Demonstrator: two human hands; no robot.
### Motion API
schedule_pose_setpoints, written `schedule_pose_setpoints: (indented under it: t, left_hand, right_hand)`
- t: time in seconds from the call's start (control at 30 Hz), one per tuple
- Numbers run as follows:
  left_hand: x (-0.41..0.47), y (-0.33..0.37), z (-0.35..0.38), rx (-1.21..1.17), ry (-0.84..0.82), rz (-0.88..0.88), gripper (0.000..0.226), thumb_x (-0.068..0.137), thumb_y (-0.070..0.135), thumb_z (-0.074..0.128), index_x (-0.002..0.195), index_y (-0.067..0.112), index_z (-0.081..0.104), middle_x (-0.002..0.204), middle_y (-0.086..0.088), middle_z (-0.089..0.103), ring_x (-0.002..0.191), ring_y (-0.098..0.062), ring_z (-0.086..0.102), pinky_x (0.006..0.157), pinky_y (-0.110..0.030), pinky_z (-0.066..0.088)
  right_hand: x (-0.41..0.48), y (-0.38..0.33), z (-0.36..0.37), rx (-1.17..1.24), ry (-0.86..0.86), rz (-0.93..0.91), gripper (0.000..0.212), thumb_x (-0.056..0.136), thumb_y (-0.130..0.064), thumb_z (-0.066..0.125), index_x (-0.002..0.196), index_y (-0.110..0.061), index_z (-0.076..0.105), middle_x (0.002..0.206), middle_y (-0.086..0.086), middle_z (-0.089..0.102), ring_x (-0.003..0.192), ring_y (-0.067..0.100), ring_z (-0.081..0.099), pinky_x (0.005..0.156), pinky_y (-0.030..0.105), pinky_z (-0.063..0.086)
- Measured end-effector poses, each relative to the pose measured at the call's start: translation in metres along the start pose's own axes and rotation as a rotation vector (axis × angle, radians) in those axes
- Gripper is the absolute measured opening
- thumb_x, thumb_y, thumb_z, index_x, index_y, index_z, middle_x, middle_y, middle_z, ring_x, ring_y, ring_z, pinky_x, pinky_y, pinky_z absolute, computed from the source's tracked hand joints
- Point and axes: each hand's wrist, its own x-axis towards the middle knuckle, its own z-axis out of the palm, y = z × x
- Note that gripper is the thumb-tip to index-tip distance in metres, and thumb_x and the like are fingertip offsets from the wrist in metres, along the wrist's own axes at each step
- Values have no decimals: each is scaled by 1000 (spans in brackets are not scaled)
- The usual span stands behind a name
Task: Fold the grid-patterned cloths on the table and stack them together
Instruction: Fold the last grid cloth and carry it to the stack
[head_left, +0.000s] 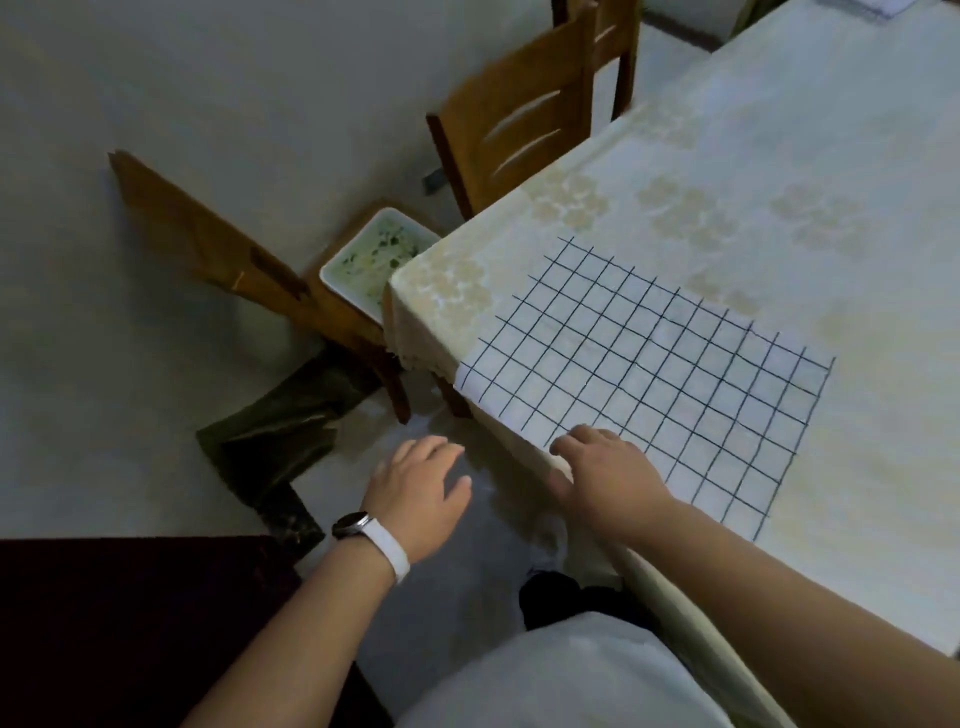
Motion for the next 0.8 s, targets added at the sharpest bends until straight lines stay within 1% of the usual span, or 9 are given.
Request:
schedule_pose_setpoints:
  t: [0.1,0.23,0.33,0.5,0.63,0.8]
  left_hand:
    - [40,15,-13,32,-28,36,45,95,43,43,137,27,46,143,9,42,132,-14,34,105,-37,33]
    - [83,42,-26,60,-25,94,47,90,44,39,132,26,51,137,9,49,127,-15,41,99,-32,34]
    - [111,57,-31,58,-67,139,43,92,41,42,132,26,50,137,9,48,127,-16,40,102,-33,34]
    - [152,72,-31,105,-133,212,44,94,41,43,135,23,48,141,6,45,129,-17,39,106,-35,34]
    - [186,83,-28,126,-177,282,45,94,42,43,135,24,48,141,8,46,128,-16,40,106,-35,34]
    - [243,108,-18,139,-287,442,47,94,43,44,137,22,45,142,5,44,131,-17,37,107,-33,32]
  right_hand:
    - [20,23,-11,35,-12,30,42,94,-45,40,128,-25,55,131,-1,55,120,22,50,98,38,44]
    - [38,59,-20,56,-18,76,41,94,-45,40,125,-24,55,127,1,56,116,23,51,94,37,45]
    - [45,84,-27,85,-3,138,40,94,-44,40,126,-24,55,127,0,56,113,22,52,91,37,45]
    - [51,114,-28,125,5,258,42,95,-43,41,130,-23,53,129,1,56,115,22,52,92,36,46]
    - [54,131,-27,197,15,369,43,96,-42,42,132,-23,52,131,1,54,116,21,51,95,37,46]
    - [63,157,-33,237,39,553,43,96,-42,43,133,-22,52,131,1,54,116,21,51,95,38,47]
